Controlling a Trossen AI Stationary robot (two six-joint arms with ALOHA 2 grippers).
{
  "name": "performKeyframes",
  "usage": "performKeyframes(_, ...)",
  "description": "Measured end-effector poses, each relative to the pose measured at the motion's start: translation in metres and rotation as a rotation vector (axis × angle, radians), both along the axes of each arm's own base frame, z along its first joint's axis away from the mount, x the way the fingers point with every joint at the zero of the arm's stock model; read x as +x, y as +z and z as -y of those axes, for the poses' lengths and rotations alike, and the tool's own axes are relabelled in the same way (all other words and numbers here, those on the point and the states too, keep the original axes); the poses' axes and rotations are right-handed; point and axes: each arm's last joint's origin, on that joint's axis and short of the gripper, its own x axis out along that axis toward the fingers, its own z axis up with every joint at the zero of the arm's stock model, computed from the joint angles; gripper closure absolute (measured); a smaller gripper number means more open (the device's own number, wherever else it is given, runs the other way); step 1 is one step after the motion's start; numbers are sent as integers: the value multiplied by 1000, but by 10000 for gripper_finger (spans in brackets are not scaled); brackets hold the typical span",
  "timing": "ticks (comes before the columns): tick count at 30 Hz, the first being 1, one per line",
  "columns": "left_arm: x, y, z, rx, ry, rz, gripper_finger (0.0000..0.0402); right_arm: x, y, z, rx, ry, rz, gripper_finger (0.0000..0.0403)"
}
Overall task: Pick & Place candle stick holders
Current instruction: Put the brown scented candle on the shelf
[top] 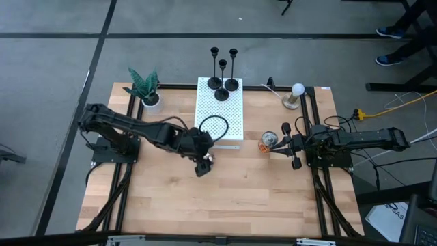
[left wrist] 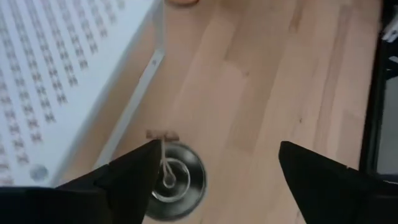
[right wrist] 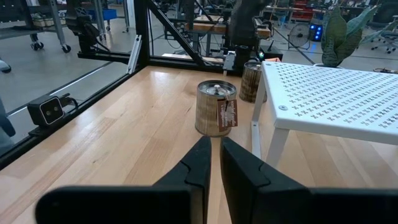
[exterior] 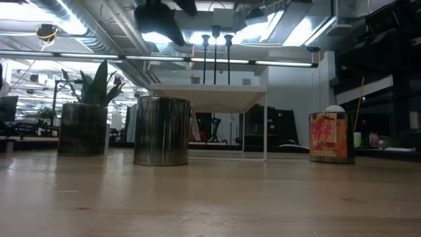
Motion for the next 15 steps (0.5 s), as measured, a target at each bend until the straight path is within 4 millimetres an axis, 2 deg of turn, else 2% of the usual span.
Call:
performKeyframes(6, 7, -18, 2, -32, 70, -74, 49, 0, 0, 0, 0, 0, 0, 363)
performKeyframes(15, 13, -23, -2, -30, 101, -74, 42, 0, 0, 0, 0, 0, 0, 363)
